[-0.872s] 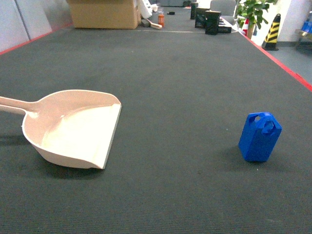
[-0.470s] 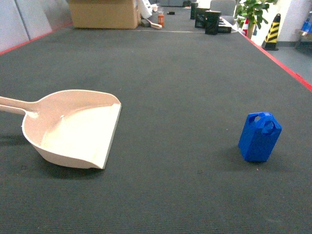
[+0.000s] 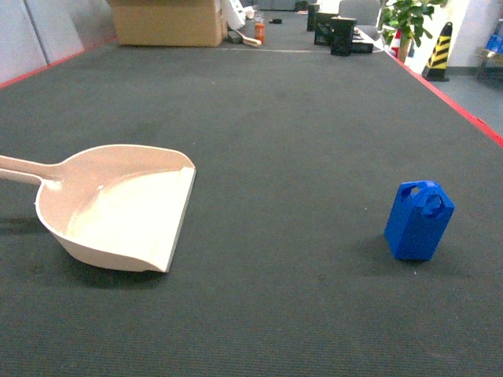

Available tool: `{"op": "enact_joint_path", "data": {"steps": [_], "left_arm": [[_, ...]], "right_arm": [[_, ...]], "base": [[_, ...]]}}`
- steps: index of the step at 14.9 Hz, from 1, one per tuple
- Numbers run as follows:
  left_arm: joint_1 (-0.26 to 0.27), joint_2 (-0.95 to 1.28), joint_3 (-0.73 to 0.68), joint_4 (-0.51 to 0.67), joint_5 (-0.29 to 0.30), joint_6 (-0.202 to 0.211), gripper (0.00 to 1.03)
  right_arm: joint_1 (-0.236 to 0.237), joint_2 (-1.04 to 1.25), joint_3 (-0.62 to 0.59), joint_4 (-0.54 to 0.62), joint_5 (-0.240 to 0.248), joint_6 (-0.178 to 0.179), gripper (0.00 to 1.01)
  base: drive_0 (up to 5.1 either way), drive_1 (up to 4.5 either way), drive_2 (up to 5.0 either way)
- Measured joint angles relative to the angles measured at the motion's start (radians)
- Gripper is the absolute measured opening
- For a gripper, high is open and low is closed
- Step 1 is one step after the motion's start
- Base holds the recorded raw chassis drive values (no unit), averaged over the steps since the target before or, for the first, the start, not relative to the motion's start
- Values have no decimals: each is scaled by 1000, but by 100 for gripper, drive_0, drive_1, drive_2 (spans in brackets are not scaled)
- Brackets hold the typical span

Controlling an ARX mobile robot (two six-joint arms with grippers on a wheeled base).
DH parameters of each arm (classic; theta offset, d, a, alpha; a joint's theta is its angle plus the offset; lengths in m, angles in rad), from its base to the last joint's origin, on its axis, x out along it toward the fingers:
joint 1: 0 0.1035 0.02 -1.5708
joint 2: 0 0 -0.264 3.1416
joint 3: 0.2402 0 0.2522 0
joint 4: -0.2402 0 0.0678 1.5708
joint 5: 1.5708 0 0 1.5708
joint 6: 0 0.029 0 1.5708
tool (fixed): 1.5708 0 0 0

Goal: Place part in tray to right shelf

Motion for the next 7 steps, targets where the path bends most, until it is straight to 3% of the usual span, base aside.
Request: {"op": "enact_joint_path", "data": {"steps": [7], "left_arm": [[0,0,0,0,0,0,98]], "right_arm": [[0,0,0,0,0,0,98]], "base": [[0,0,0]]}}
